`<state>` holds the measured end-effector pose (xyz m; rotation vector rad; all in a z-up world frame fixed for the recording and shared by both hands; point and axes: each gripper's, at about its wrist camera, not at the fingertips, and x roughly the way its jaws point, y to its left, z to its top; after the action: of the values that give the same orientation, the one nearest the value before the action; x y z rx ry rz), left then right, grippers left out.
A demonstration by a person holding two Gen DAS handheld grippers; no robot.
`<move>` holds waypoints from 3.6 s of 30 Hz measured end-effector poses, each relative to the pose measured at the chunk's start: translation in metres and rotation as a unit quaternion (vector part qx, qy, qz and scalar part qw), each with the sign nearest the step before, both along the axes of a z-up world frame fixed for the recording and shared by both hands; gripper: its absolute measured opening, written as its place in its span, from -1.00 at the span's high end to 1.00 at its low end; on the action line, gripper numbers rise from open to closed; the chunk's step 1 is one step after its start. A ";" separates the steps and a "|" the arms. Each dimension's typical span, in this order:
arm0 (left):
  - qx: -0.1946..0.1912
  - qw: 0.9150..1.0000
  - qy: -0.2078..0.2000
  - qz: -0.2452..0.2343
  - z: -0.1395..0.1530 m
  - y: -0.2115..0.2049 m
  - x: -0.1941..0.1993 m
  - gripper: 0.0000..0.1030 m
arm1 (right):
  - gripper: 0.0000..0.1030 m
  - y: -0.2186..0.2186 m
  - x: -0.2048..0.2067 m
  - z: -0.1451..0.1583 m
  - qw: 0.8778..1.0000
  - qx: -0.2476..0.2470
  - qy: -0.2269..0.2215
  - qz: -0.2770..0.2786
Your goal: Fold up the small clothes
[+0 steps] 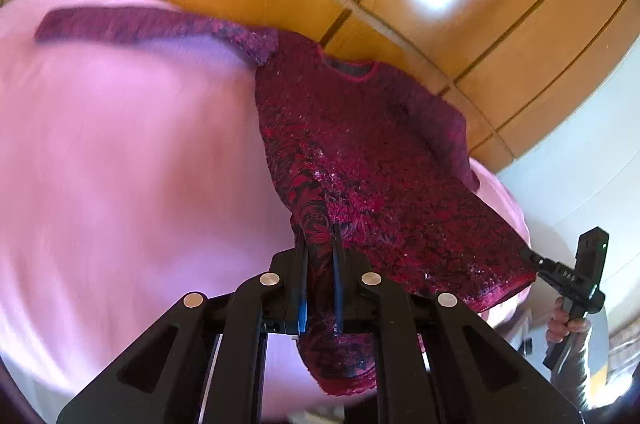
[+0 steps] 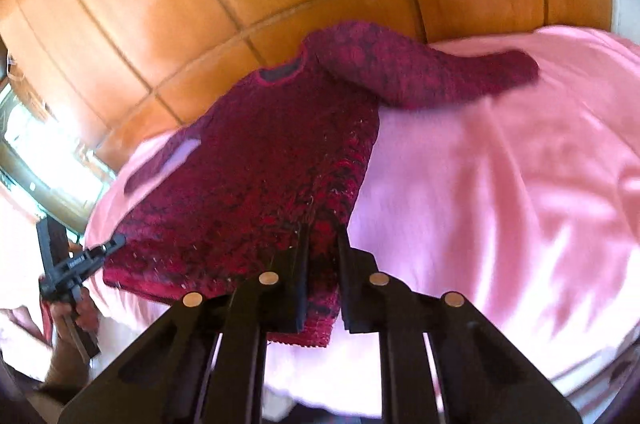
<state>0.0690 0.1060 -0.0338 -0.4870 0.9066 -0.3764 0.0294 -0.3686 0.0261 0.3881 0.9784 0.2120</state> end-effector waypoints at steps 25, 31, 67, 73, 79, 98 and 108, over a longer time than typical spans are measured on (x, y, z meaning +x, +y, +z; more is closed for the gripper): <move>0.145 0.988 -0.037 -0.026 -0.023 -0.106 0.059 -0.10 | -0.29 -0.159 0.087 -0.087 0.920 0.262 -0.024 -0.289; 0.171 0.983 -0.022 -0.058 -0.039 -0.135 0.073 -0.10 | -0.21 -0.210 0.165 -0.115 0.896 0.283 -0.009 -0.342; 0.033 0.983 0.019 0.179 -0.031 0.032 0.085 -0.49 | -0.49 -0.205 0.206 -0.055 0.920 -0.143 -0.009 -0.366; -0.020 0.952 0.028 0.304 -0.034 0.138 0.105 -0.45 | -0.56 -0.083 0.223 -0.039 0.971 -0.107 -0.051 -0.208; -0.060 0.932 0.045 0.356 -0.047 0.201 0.159 -0.22 | -0.57 0.060 0.252 -0.067 0.992 -0.114 -0.043 -0.033; -0.017 0.899 0.035 0.436 -0.050 0.263 0.243 0.82 | -0.90 0.130 0.273 -0.126 0.985 -0.164 -0.034 0.032; 0.040 0.885 0.064 0.460 -0.063 0.256 0.196 0.74 | -0.92 0.129 0.271 -0.127 0.986 -0.161 -0.039 0.028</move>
<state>0.2647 0.3619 -0.0967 -0.8097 0.7182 0.5672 0.3007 -0.2391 -0.1004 0.0560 0.9286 0.1160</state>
